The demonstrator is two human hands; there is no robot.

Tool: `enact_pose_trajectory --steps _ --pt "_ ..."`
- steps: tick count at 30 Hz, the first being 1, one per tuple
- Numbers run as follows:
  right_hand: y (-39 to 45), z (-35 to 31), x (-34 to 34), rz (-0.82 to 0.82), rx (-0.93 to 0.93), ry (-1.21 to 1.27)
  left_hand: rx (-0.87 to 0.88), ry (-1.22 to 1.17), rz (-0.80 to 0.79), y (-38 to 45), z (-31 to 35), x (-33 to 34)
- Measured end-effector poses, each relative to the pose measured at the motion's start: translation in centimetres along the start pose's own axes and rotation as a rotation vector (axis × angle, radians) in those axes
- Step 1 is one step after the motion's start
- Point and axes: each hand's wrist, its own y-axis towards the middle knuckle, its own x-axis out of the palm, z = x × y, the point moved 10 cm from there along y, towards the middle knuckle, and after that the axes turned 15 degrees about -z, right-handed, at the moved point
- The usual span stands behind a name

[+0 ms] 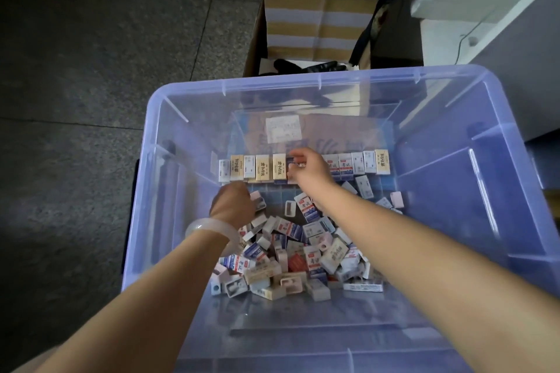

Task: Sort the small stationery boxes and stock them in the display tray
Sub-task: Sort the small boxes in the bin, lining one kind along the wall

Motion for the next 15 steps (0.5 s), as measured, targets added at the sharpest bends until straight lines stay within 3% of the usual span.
enact_pose_trajectory --steps 3,5,10,15 --pt "-0.3 0.5 0.5 -0.07 0.038 0.104 -0.004 -0.007 0.001 -0.2 -0.2 0.1" --pt "-0.8 0.3 0.6 -0.128 0.038 0.047 0.011 0.004 0.02 -0.4 -0.1 -0.2" --pt "-3.2 -1.7 -0.4 -0.275 -0.084 -0.517 0.05 0.264 -0.052 -0.5 0.8 -0.3" --pt "-7.1 0.7 2.5 -0.691 -0.055 -1.03 0.093 0.684 -0.378 -1.7 -0.4 3.8"
